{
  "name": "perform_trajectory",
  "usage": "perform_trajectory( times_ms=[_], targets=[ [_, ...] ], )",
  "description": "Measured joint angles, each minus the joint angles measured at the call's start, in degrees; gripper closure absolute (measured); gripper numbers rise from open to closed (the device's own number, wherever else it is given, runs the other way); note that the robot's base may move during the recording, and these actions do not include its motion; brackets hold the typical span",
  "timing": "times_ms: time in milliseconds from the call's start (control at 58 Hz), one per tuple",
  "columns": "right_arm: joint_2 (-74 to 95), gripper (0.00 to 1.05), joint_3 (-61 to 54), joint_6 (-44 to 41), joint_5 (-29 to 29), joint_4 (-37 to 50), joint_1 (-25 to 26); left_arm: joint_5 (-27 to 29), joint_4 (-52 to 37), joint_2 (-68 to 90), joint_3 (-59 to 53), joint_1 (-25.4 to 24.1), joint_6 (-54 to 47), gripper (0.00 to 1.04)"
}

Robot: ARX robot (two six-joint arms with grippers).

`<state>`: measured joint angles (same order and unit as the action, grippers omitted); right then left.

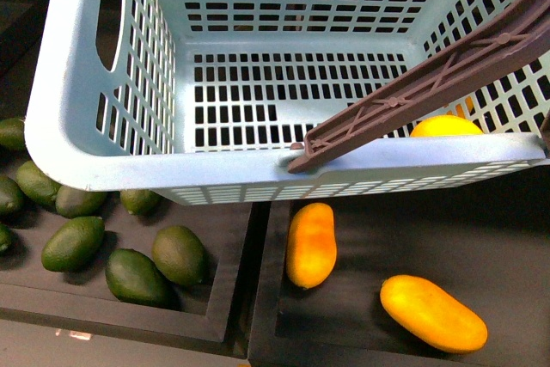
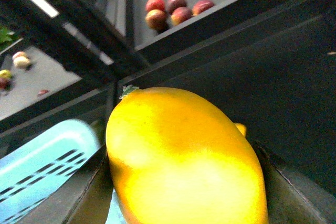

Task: Pick lemon and mango into basket

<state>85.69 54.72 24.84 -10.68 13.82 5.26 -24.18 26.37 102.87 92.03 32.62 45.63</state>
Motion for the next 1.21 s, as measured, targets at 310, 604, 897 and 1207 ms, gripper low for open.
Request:
perform_trajectory(
  times_ms=[310, 604, 897, 1207],
  targets=[
    [-0.8, 0.38, -0.2, 0.7, 1.7, 0.9, -12.5, 0.0, 0.0, 0.0, 0.0, 0.0, 0.0, 0.97],
    [1.0, 0.29, -1.9, 1.2, 3.2, 0.7, -15.1, 0.0, 0.0, 0.0, 0.0, 0.0, 0.0, 0.97],
    [-3.5, 0.09, -4.7, 2.1, 7.0, -0.5, -12.7, 0.1, 0.0, 0.2, 0.0, 0.0, 0.1, 0.97],
    [-19.0, 0.09, -15.6, -0.5, 14.6, -3.8, -7.3, 0.3, 0.0, 0.3, 0.0, 0.0, 0.0, 0.97]
  ],
)
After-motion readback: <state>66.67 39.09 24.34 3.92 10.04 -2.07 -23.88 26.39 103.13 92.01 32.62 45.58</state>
